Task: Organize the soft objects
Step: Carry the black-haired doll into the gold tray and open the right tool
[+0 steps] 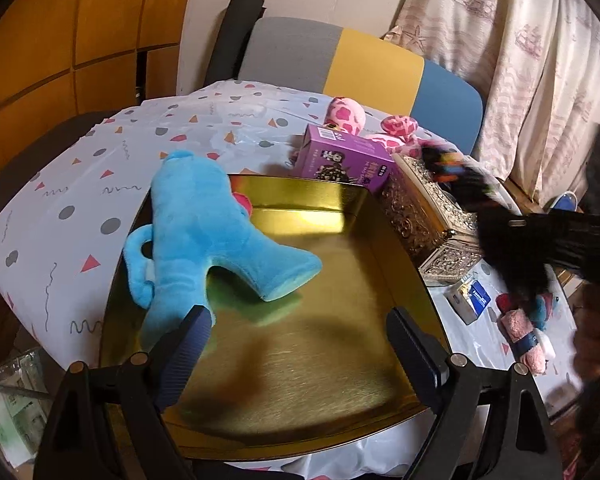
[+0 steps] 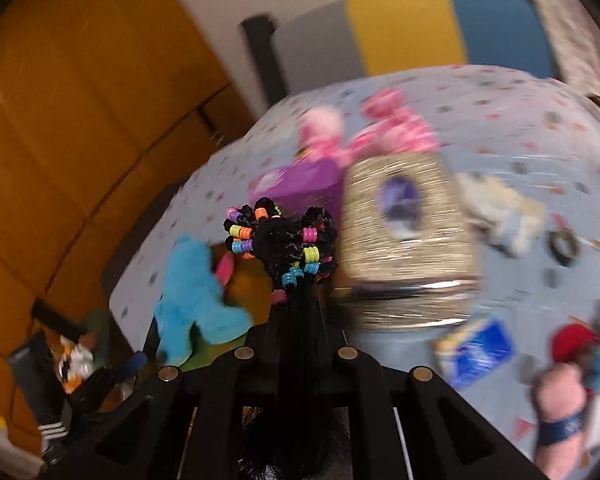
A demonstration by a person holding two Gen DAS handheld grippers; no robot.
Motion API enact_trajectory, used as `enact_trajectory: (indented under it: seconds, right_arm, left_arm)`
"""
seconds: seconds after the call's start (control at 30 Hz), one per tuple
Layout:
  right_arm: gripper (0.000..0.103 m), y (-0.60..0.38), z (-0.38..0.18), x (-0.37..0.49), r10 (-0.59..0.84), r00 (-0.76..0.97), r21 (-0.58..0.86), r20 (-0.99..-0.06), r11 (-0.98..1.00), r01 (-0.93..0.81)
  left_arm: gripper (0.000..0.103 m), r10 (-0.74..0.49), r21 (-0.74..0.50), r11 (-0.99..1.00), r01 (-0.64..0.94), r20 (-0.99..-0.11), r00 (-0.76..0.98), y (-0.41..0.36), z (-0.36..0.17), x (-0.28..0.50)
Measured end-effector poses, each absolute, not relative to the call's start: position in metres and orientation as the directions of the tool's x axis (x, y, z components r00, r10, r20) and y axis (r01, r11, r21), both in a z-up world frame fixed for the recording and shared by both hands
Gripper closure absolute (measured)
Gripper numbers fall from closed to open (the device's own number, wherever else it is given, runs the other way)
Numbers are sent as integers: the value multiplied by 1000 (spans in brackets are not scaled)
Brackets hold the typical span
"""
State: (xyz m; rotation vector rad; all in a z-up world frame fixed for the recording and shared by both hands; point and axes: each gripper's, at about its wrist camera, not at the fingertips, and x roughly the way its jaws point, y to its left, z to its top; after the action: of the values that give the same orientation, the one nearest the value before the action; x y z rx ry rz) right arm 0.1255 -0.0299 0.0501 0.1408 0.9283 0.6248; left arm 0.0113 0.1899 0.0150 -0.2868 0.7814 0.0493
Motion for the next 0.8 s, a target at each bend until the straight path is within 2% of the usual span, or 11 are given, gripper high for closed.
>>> enact_trajectory:
  seconds: [0.23,0.3,0.37,0.4,0.47,0.8]
  right_arm:
    - [93,54,0,159,516,328,326,-791,809,-488]
    - [89,68,-15,169,478,329,290,-814,826,-483]
    - [79,78,-26,176,463,319,278,-827,830,-484]
    - [79,80,-28,177,458,320,275,-830,834,-479]
    - [69,78,-29,178,463,321,280,-826,831,-480]
    - [63,12,19,137,497,456,262,-738,834,-485]
  left_arm:
    - [13,-66,-264,948,-175,-706,705,206,7,6]
    - [13,-66,-271,945,-183,-708,704,210,5,6]
    - [13,-60,-274,942,-196,-710,702,214,3,5]
    - [13,-57,-275,940,-202,-711,701,216,2,5]
    - [13,-50,-274,938,-213,-714,699,220,1,4]
    - [13,-40,-246,949,-199,-717,695,208,2,9]
